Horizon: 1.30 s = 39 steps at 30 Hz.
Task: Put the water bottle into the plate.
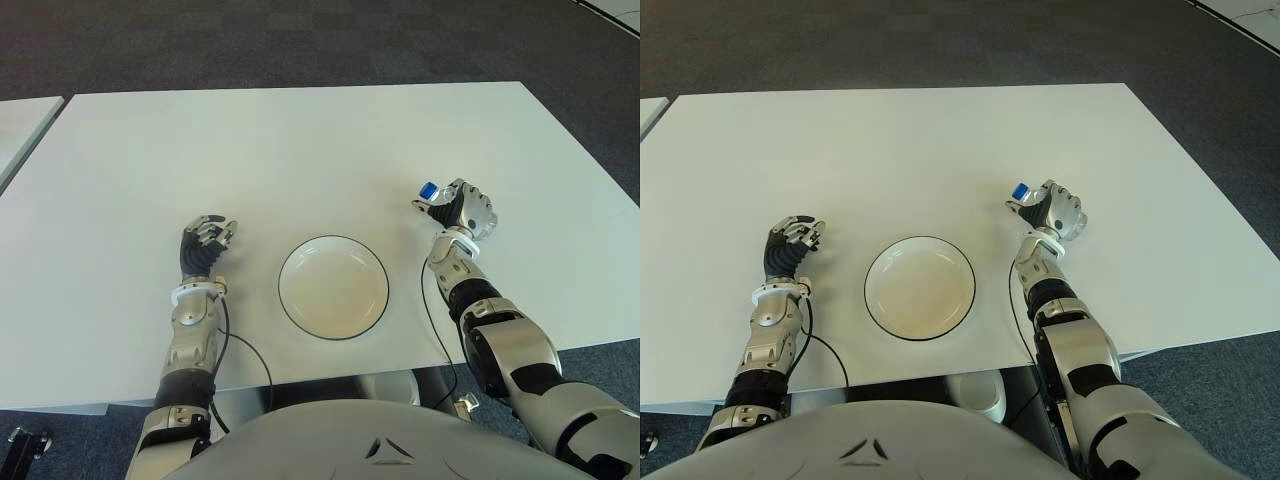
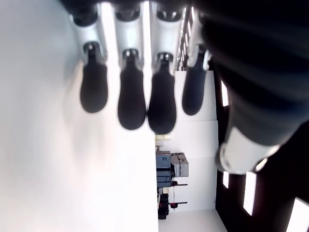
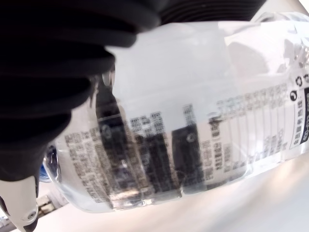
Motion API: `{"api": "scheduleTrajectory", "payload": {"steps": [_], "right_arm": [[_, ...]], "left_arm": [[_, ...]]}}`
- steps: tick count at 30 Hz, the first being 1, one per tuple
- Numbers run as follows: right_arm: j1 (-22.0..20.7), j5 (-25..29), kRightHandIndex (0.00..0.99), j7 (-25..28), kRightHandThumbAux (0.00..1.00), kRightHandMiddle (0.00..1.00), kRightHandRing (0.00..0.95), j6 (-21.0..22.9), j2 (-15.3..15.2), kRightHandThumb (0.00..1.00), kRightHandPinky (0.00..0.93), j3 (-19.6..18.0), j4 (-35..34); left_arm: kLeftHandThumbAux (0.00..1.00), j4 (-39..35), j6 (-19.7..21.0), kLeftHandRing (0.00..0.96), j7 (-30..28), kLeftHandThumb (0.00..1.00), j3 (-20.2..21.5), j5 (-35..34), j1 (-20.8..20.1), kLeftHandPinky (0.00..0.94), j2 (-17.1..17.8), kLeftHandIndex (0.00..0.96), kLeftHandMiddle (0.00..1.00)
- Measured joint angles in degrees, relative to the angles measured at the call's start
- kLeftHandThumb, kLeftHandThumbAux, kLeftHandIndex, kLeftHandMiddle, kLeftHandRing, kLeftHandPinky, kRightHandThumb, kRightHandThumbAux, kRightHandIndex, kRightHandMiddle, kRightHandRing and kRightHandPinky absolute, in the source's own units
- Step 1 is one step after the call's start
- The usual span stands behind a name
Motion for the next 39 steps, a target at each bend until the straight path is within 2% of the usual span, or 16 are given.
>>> {"api": "scheduleTrajectory", "payload": {"steps": [12, 16, 29, 36, 39], "right_arm": [[3.1, -0.8, 0.441, -5.3, 0.711, 0.788, 0.785, -4.7, -0.5, 0.719, 0.821, 3.7, -4.5], [4.5, -1.1, 0.441, -5.3, 0.712, 0.8, 0.798, -5.4, -0.6, 0.72, 0.834, 4.7, -8.6], [14.8, -0.3, 0.44, 3.0, 0.713, 0.867, 0.872, -4.8, 2.4, 0.729, 0.894, 5.8, -35.9], [16.5, -0.3, 0.439, 7.6, 0.713, 0.875, 0.886, -7.4, 2.4, 0.731, 0.891, 6.0, -45.3], [16.8, -0.1, 0.439, 10.4, 0.714, 0.876, 0.888, -10.0, 1.9, 0.731, 0.891, 6.3, -48.5]], "left_arm": [[0.712, 0.1, 0.0, 0.649, 0.0, 0.708, 0.4, -0.2, -0.1, 0.617, 0.0, 0.434, 0.668], [0.712, 0.1, -0.1, 0.645, 0.0, 0.708, 0.4, -0.3, -0.3, 0.612, 0.0, 0.434, 0.664], [0.711, 0.3, -0.6, 0.639, 0.0, 0.708, 0.1, -0.3, -0.4, 0.607, 0.0, 0.435, 0.661], [0.711, 0.5, -0.5, 0.645, 0.1, 0.708, 0.2, 0.0, -0.5, 0.616, 0.0, 0.435, 0.666], [0.711, 0.6, -0.4, 0.643, 0.1, 0.708, 0.2, 0.0, -0.6, 0.612, -0.1, 0.435, 0.665]]}}
